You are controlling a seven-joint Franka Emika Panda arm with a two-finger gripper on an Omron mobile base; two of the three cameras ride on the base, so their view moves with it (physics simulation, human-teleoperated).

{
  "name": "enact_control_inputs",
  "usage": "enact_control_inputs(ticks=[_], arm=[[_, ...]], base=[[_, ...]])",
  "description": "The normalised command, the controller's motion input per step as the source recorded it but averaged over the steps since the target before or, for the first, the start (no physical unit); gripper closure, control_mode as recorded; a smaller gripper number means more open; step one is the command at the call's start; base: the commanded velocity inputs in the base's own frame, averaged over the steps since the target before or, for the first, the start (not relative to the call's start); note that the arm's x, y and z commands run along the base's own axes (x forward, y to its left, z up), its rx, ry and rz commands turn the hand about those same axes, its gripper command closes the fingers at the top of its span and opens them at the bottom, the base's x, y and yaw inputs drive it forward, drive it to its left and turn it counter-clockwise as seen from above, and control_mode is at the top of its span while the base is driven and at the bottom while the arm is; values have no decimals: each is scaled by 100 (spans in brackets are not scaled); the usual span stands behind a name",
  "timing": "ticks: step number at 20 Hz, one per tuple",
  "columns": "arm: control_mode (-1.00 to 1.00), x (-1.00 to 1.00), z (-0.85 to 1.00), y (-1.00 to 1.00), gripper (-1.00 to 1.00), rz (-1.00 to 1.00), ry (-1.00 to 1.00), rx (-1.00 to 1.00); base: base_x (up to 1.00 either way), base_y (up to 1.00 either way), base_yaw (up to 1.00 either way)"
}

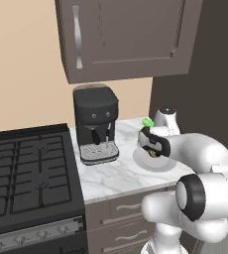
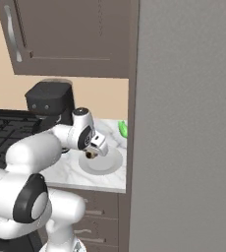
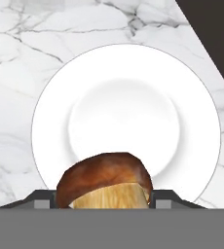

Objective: Pick the mushroom from the microwave and place it on plate located on the counter.

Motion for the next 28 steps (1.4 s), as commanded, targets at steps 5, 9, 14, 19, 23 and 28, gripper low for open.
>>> enact_control_inputs(ticks=[5,9,14,19,23,28], arm=[[-100,25,-44,-4,100,-7,0,0],[-100,30,-26,-1,100,-5,0,0],[-100,18,-6,-1,100,-1,0,0],[-100,0,0,0,-100,0,0,0],[-100,0,0,0,-100,0,0,0],[-100,-1,9,0,-100,0,-4,0]], base=[[0,0,0],[0,0,0],[0,0,0],[0,0,0],[0,0,0],[0,0,0]])
